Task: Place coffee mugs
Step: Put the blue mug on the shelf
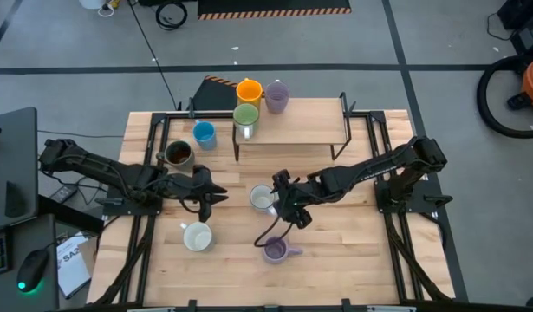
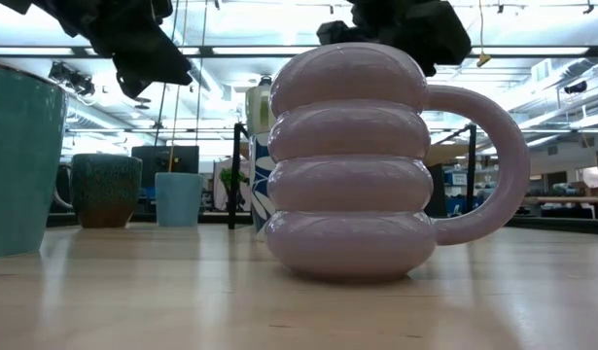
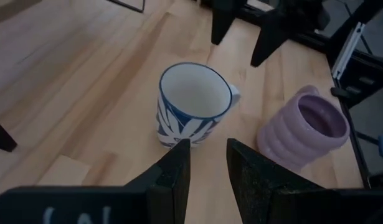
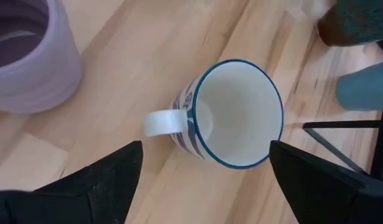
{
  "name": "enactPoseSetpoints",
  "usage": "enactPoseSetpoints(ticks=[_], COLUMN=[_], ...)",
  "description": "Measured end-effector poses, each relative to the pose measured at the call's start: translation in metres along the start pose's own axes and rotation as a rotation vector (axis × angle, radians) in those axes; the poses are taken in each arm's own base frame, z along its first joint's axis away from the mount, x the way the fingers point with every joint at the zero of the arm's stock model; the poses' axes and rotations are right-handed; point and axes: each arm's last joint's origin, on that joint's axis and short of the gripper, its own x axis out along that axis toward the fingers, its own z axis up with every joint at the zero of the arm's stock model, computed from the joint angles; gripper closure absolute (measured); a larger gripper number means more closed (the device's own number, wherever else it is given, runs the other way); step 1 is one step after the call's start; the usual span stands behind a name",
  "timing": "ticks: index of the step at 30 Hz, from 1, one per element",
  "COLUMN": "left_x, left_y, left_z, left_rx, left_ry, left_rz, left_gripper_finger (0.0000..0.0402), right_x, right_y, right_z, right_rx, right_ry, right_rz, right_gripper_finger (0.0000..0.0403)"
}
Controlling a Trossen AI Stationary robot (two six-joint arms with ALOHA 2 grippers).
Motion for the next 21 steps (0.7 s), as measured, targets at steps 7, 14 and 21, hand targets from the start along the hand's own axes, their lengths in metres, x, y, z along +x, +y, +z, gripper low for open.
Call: enactPoseSetpoints(ticks=[7, 14, 21], left_x=[0.000, 0.000, 0.000], left_y=[0.000, -0.001, 0.000], left_z=[0.002, 0.003, 0.003], left_rx=[-0.035, -0.043, -0.037], left_ry=[-0.034, -0.046, -0.041], left_rz=[0.019, 0.014, 0.017], left_gripper_finger=[0.0292, 0.0292, 0.0292], right_x=[0.010, 0.023, 0.027], right_y=[-0.005, -0.006, -0.009], right_z=[-0.004, -0.004, -0.005], right_rx=[-0.045, -0.105, -0.136], right_ry=[0.004, 0.009, -0.008], right_rz=[0.028, 0.044, 0.032], right_gripper_finger=[0.0076, 0.0090, 0.0125])
